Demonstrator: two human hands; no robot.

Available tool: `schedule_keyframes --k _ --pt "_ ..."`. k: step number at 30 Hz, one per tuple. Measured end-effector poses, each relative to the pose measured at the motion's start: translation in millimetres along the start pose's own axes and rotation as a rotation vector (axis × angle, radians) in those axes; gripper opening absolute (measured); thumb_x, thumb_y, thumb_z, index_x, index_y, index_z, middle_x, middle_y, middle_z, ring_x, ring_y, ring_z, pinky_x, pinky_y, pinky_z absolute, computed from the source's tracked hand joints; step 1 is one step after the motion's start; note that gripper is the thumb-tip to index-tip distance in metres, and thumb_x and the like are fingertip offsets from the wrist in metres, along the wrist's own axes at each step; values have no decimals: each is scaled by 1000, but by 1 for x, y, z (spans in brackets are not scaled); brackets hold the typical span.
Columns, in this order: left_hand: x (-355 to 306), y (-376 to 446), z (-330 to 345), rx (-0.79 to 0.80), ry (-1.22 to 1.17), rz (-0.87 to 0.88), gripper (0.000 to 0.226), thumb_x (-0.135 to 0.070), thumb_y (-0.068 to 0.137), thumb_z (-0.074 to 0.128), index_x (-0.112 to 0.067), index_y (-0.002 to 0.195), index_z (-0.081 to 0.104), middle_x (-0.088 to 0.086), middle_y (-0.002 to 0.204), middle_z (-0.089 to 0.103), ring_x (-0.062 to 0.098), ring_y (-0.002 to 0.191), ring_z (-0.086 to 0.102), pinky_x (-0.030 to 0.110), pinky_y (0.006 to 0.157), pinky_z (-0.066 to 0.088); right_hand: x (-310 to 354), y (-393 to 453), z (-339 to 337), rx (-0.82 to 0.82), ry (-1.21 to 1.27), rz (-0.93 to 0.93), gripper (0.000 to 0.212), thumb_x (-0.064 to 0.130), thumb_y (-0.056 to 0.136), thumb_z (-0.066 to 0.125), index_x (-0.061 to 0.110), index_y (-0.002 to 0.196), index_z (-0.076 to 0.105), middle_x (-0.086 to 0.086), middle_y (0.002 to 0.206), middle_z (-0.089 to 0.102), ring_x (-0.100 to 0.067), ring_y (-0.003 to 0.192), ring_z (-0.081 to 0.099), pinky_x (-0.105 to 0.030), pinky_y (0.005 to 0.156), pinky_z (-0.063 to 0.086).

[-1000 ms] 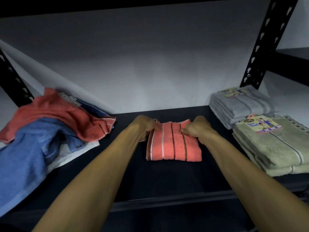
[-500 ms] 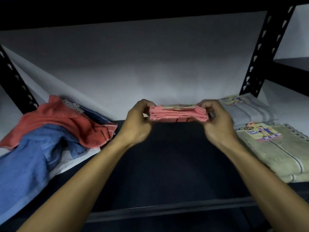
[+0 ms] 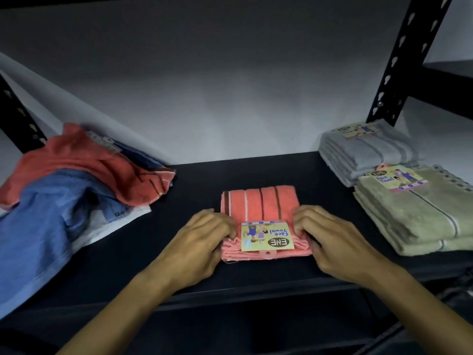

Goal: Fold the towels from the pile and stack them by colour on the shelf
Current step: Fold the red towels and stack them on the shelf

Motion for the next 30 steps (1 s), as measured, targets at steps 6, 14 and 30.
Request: schedule_keyframes --k 6,14,30 --pt "5 -2 -11 144 39 14 63 13 68 64 -28 115 56 -11 133 54 6 130 46 36 114 34 2 3 -14 157 -13 -27 40 11 70 24 32 94 48 21 109 53 -8 111 55 -31 63 53" --pt "11 55 1 285 -36 -379 56 -38 106 30 -20 157 17 -6 164 11 4 149 2 23 120 4 6 60 9 267 33 279 49 20 103 32 19 151 25 8 159 16 -5 146 3 -30 117 14" --pt "31 54 34 641 23 -501 65 -54 103 7 -23 156 -12 -9 164 -16 3 146 -21 40 123 -6 -17 68 42 676 -110 408 58 44 104 9 22 152 -16 9 160 -17 -2 144 -17 -34 119 -13"
Point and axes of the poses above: each hand's wrist, its own y-axis towards the middle knuckle, its own z-axis out of the palm, x = y × z, the point moved 4 cm from there along y, towards the middle knuckle
